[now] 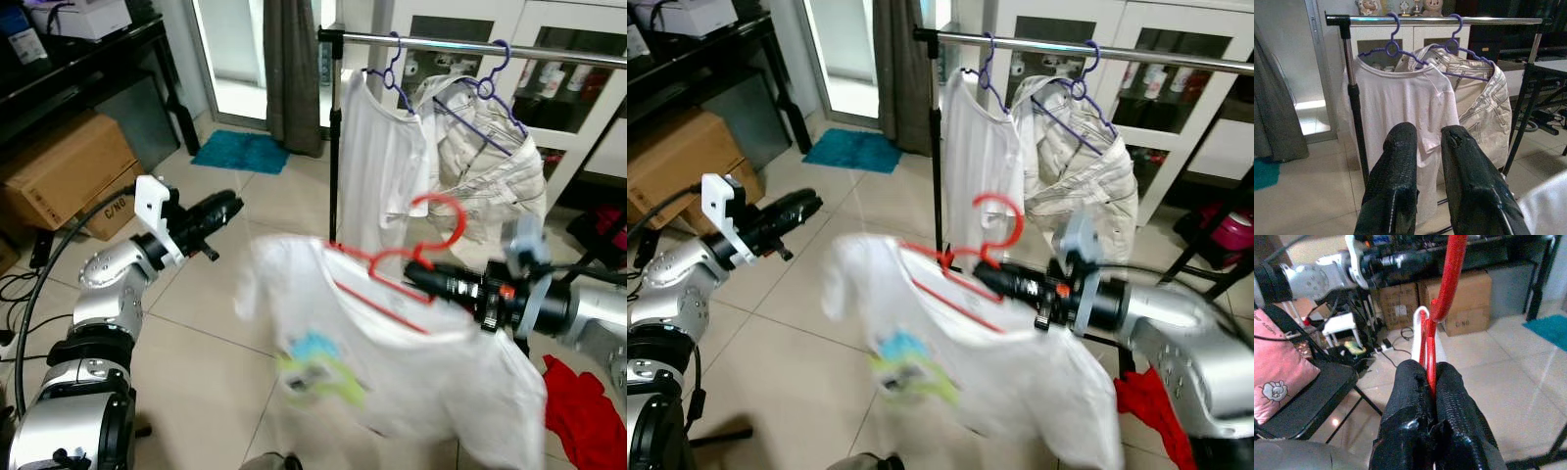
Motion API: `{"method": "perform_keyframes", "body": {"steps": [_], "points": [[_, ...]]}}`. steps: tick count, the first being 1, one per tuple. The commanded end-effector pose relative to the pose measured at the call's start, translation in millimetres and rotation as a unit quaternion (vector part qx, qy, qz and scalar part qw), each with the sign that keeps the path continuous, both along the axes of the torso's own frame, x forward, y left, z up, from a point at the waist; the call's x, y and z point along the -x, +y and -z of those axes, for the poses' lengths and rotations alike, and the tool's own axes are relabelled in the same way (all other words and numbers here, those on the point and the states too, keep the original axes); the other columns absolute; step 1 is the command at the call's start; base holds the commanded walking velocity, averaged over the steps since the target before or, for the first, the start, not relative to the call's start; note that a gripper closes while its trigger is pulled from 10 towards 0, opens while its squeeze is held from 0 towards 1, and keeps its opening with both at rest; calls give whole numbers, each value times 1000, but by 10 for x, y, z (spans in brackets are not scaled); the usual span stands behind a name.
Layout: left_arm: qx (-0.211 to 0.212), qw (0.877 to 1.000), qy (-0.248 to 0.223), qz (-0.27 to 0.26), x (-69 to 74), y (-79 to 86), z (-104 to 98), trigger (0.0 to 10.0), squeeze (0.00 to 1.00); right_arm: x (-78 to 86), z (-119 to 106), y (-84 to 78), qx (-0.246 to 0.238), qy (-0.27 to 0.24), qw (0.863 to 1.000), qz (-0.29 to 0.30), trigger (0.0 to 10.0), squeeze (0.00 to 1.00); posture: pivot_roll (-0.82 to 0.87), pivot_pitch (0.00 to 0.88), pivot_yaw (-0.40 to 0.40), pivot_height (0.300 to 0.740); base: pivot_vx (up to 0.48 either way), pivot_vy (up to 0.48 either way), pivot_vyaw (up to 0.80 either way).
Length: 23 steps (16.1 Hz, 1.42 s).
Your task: Hang hanger
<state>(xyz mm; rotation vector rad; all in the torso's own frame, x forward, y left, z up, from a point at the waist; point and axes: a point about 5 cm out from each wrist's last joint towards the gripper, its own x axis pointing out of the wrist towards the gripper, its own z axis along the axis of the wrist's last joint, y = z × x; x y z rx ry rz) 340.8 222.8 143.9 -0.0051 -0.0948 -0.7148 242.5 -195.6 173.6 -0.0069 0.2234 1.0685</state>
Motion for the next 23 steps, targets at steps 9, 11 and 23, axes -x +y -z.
{"method": "perform_keyframes", "body": {"steps": [9,11,23], "points": [[-16,975,90,-201,297,-253,514,10000,0,-26,802,-82,-21,51,905,422,10000,0,-211,0,123,740,0,0,0],[-35,972,93,-214,303,-355,572,10000,0,-36,970,-71,2,71,880,469,10000,0,-189,0,98,740,0,-191,0],[-68,972,62,-215,417,-599,581,10000,0,-227,975,127,2,7,868,496,10000,0,-173,0,59,740,0,-477,0]]}}
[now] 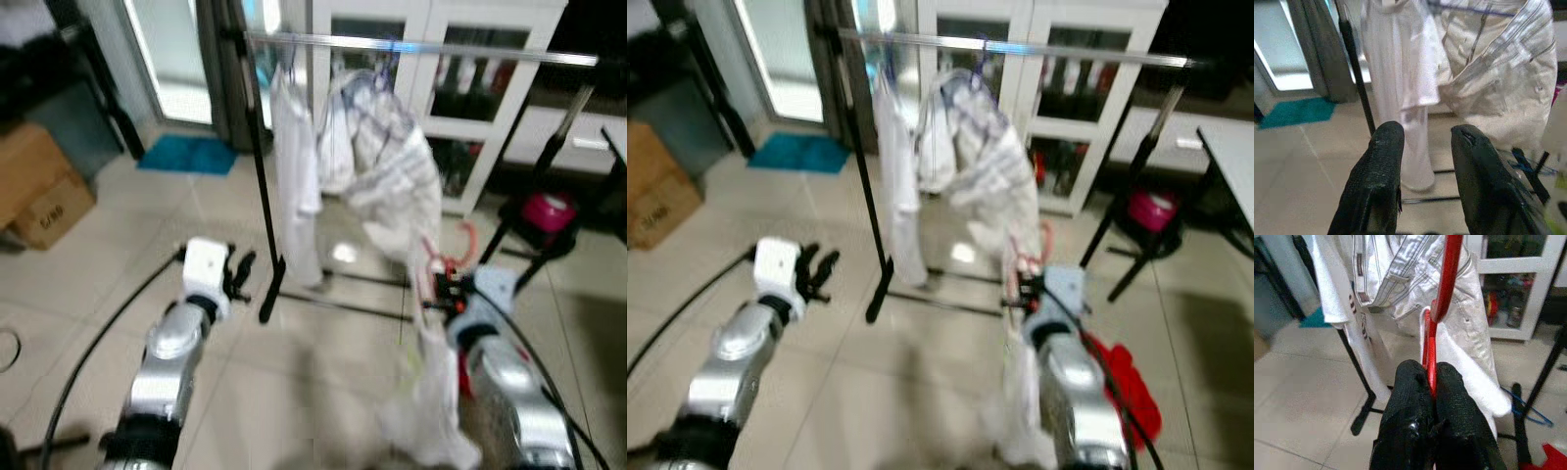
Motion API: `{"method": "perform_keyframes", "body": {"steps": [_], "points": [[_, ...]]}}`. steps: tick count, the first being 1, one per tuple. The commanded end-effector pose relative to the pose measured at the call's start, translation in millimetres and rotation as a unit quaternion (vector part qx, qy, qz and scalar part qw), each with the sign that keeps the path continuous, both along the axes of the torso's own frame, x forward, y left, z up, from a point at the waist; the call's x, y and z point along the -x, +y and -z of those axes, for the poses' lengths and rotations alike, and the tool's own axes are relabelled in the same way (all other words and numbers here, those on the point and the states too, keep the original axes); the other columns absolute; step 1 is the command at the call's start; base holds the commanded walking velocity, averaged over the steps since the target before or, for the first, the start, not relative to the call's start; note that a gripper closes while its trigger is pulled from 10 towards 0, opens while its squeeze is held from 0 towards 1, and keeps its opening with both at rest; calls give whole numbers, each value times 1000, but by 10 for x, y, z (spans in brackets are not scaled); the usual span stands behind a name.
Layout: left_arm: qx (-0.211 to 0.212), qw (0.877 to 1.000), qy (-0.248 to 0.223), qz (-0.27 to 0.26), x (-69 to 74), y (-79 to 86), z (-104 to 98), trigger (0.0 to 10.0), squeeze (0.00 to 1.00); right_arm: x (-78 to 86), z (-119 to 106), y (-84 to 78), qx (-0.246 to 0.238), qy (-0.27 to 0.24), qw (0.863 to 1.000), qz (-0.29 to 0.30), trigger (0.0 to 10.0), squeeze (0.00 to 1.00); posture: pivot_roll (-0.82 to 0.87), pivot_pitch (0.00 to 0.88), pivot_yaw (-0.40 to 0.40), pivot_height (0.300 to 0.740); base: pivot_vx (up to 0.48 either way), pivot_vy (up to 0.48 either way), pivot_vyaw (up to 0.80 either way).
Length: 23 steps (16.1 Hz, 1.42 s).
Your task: Hang hanger
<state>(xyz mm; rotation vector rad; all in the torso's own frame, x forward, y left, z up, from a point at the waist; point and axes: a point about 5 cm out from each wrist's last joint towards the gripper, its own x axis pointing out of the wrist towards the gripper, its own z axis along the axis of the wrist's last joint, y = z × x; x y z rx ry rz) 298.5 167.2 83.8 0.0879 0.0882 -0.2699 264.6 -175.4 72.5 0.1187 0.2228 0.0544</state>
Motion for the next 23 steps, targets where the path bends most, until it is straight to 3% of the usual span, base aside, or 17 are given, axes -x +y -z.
{"method": "perform_keyframes", "body": {"steps": [1,4,9,19,23], "points": [[13,1000,-10,8,-8,-72,-54,10000,0,-7,-47,-50,3,-5,1000,4,10000,0,-175,0,64,740,0,0,0],[5,1000,-16,21,-30,-109,-98,10000,0,-35,-76,-43,-5,-10,1000,10,10000,0,-169,0,60,740,0,0,0],[42,999,-23,21,-42,-95,-145,10000,0,-107,-129,-36,1,-19,1000,3,10000,0,-180,0,52,740,160,0,0],[26,998,-34,52,-52,-61,-237,10000,0,-178,-172,32,-6,-31,999,0,10000,0,-159,0,58,740,330,0,-209],[18,998,-24,61,-29,-37,-196,10000,0,-178,-184,6,4,-30,1000,4,10000,0,-163,0,63,740,337,0,-800]]}}
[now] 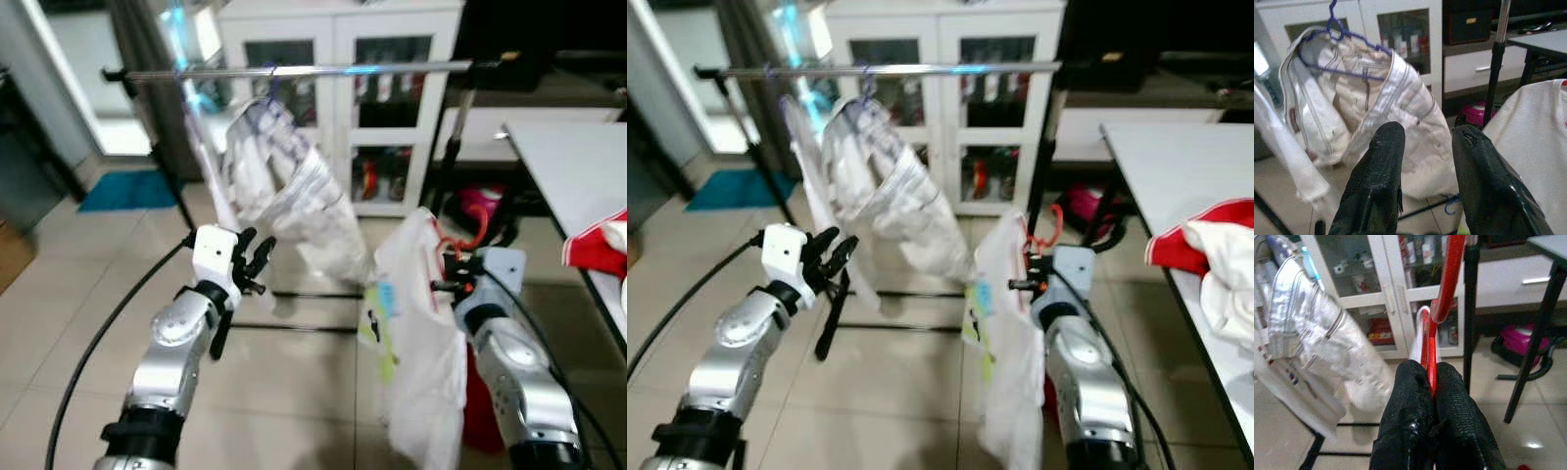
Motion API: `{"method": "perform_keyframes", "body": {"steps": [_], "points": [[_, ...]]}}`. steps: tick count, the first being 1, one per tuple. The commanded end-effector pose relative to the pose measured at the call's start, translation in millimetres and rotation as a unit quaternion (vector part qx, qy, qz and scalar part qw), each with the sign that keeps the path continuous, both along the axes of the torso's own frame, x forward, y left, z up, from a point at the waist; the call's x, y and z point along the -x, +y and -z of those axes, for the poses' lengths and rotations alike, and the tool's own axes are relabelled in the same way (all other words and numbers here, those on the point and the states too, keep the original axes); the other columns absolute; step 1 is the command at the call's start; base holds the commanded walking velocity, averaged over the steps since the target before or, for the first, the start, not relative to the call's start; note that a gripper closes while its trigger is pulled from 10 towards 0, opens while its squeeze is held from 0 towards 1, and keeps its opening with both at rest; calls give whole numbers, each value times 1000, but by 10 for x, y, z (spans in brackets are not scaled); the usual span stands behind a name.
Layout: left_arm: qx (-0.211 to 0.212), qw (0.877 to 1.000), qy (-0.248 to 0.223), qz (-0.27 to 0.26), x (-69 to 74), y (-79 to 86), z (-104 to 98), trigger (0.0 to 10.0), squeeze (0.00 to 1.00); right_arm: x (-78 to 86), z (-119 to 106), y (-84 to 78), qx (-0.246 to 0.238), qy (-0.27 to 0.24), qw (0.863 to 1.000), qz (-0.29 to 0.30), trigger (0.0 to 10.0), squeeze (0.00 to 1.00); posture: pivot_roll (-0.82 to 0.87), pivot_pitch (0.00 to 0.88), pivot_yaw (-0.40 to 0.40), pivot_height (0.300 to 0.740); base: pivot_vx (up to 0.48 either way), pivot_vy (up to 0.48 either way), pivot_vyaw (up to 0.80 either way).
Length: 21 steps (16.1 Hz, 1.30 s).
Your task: Hang hanger
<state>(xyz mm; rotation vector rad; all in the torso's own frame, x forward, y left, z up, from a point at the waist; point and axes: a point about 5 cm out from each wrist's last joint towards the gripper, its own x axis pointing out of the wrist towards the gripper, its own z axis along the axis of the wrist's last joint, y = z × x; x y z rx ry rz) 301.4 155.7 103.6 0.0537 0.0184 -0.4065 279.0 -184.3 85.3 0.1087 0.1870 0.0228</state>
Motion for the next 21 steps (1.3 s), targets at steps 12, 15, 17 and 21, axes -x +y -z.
{"method": "perform_keyframes", "body": {"steps": [12,15,17,21], "points": [[9,999,0,-44,195,177,91,10000,0,-83,-161,200,12,-33,996,-81,10000,0,-138,0,6,740,338,0,78],[4,999,-7,-42,182,165,43,10000,0,-92,-173,170,17,-35,997,-73,10000,0,-139,0,5,740,361,0,0],[-5,999,-9,-33,176,146,24,10000,0,-95,-183,161,19,-38,997,-69,10000,0,-141,0,8,740,369,0,0],[-3,1000,-18,-24,141,104,-31,10000,0,-114,-204,146,31,-44,997,-62,10000,0,-147,0,16,740,372,0,0]]}}
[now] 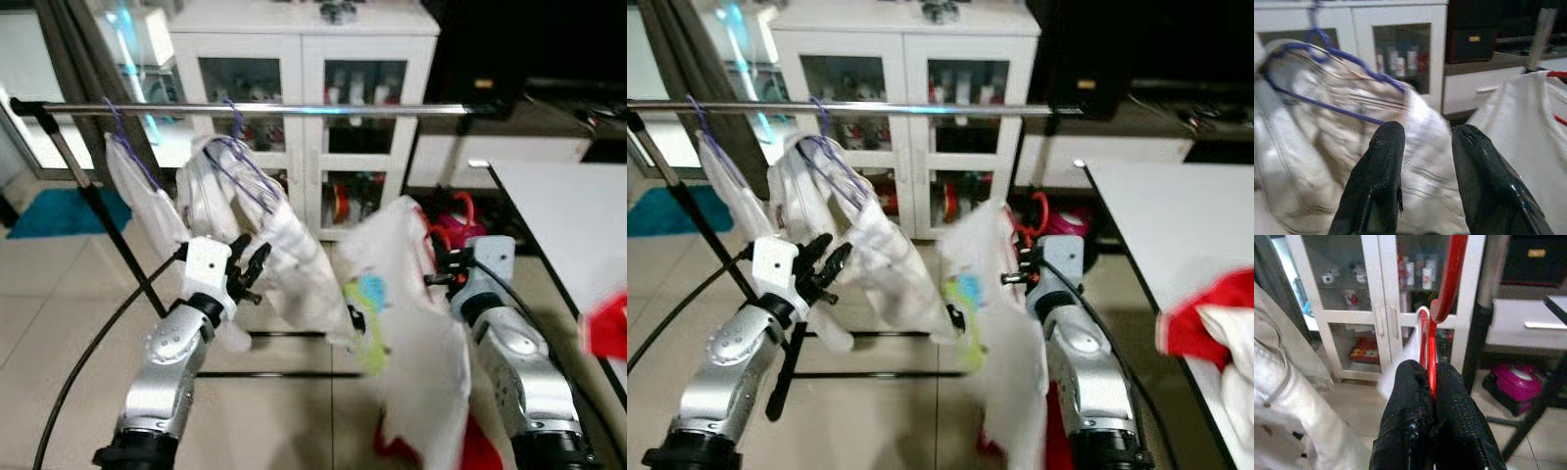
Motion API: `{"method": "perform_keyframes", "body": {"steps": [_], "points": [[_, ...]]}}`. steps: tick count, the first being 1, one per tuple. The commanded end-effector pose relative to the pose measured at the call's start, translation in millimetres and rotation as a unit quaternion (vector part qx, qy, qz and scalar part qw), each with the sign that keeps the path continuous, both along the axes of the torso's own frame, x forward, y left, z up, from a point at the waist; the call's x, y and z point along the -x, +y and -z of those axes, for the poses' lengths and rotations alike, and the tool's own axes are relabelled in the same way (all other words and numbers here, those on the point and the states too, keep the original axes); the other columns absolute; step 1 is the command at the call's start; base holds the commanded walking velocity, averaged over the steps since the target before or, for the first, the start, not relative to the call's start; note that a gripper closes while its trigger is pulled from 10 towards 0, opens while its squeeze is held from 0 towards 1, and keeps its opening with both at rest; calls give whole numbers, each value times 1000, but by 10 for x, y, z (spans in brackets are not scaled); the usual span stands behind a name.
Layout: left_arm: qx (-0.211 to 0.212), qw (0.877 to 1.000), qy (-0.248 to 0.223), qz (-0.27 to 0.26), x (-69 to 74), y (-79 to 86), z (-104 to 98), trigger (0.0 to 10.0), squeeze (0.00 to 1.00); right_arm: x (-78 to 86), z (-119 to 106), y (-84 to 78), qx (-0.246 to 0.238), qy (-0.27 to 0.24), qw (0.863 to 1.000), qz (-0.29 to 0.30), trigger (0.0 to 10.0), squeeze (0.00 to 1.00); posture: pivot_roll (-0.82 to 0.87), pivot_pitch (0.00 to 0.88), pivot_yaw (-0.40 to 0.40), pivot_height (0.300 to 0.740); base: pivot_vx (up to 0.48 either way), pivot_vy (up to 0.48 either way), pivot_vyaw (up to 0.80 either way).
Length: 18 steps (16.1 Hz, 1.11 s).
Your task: Hang hanger
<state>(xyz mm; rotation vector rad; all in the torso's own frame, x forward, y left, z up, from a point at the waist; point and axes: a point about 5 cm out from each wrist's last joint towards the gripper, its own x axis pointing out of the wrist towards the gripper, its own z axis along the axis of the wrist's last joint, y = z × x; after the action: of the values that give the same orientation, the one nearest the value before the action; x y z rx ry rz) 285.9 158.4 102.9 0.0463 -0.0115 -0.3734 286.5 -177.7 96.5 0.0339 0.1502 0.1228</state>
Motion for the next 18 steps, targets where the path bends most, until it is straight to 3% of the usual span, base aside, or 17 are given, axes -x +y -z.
{"method": "perform_keyframes", "body": {"steps": [1,8,12,15,17,18], "points": [[-9,1000,-5,-6,-19,70,-47,10000,0,-40,-94,78,-2,-22,1000,-10,10000,0,-146,0,17,740,379,0,0],[-25,999,-14,17,-65,45,-108,10000,0,-108,-159,-6,10,-30,999,16,10000,0,-138,0,16,740,375,0,0],[-25,999,-19,33,-96,11,-149,10000,0,-187,-305,-52,11,-49,999,21,10000,0,-144,0,23,740,375,0,0],[-8,992,-16,125,-131,-128,-281,10000,0,-316,-560,-75,19,-84,996,22,10000,0,-147,0,28,740,0,0,0],[-3,988,-19,154,-132,-160,-334,10000,0,-353,-597,-78,22,-89,996,22,10000,0,-144,0,29,740,0,0,0],[-8,980,-18,198,-126,-218,-387,10000,0,-407,-637,-93,25,-94,995,25,10000,0,-142,0,31,740,0,0,0]]}}
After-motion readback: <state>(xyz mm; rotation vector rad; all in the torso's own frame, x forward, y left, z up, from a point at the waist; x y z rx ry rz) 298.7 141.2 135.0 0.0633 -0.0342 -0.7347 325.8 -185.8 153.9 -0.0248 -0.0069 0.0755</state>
